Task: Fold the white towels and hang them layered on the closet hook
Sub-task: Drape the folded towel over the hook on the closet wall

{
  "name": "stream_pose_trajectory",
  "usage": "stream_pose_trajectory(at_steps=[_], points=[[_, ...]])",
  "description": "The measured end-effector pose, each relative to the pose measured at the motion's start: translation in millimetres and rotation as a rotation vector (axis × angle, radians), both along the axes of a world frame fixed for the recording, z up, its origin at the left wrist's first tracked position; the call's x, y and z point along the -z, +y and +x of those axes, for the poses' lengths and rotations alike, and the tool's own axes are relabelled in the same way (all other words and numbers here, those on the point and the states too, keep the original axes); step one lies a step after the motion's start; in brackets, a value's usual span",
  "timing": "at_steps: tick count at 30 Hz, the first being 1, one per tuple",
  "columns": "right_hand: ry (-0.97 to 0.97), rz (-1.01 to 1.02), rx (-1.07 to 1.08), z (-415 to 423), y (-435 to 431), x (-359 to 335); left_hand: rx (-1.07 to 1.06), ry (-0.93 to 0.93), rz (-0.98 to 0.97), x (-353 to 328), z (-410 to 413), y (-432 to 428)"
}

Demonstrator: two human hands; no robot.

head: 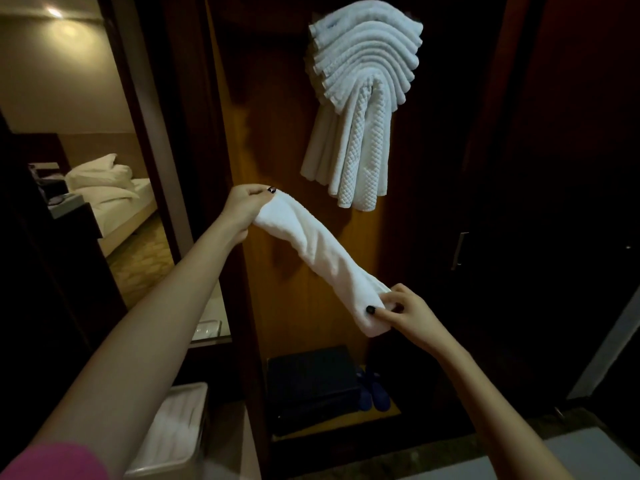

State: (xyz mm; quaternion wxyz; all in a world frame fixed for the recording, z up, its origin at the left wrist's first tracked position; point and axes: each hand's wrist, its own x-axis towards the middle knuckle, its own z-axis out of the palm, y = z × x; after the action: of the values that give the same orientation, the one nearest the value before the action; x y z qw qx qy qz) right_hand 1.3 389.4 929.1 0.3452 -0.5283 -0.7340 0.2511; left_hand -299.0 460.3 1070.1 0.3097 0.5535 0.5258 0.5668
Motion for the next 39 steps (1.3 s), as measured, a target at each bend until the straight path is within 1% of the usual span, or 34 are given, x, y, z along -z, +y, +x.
stream_pose_trajectory(at_steps=[3,5,7,9,13,15,17,20,23,26,30,33,36,39], points=[[-0.136,-0.055,0.006,-9,-1,2,-0.056,-0.038,-0.055,7,-2,1],[-0.199,-0.027,0.055,-13,0,3,-0.067,-0.056,-0.077,10,-2,3],[-0.173,0.04,0.108,-10,3,0,-0.063,-0.061,-0.086,13,-4,4],[-0.11,0.079,0.113,-1,5,-5,-0.036,-0.058,-0.084,16,-8,4],[0.073,0.07,0.154,23,10,-13,0.083,-0.035,-0.052,23,-8,4],[0.187,0.038,0.143,35,12,-14,0.097,-0.032,-0.032,27,-4,5],[0.347,0.016,0.094,45,13,-14,0.087,-0.001,-0.014,32,0,8],[0.655,-0.028,0.105,51,17,-14,0.028,0.148,0.011,39,11,16],[0.815,-0.033,0.114,59,27,-19,-0.045,0.253,0.086,46,27,25],[0.913,-0.05,0.094,73,39,-33,-0.057,0.264,0.183,45,40,35],[0.979,0.021,0.13,90,61,-67,-0.065,0.269,0.288,32,52,51],[1.019,0.025,0.066,103,80,-101,-0.087,0.248,0.363,20,62,62],[0.96,-0.03,0.041,113,105,-132,-0.125,0.182,0.437,2,68,76],[0.849,-0.113,0.03,124,133,-161,-0.139,0.183,0.496,-29,72,98]])
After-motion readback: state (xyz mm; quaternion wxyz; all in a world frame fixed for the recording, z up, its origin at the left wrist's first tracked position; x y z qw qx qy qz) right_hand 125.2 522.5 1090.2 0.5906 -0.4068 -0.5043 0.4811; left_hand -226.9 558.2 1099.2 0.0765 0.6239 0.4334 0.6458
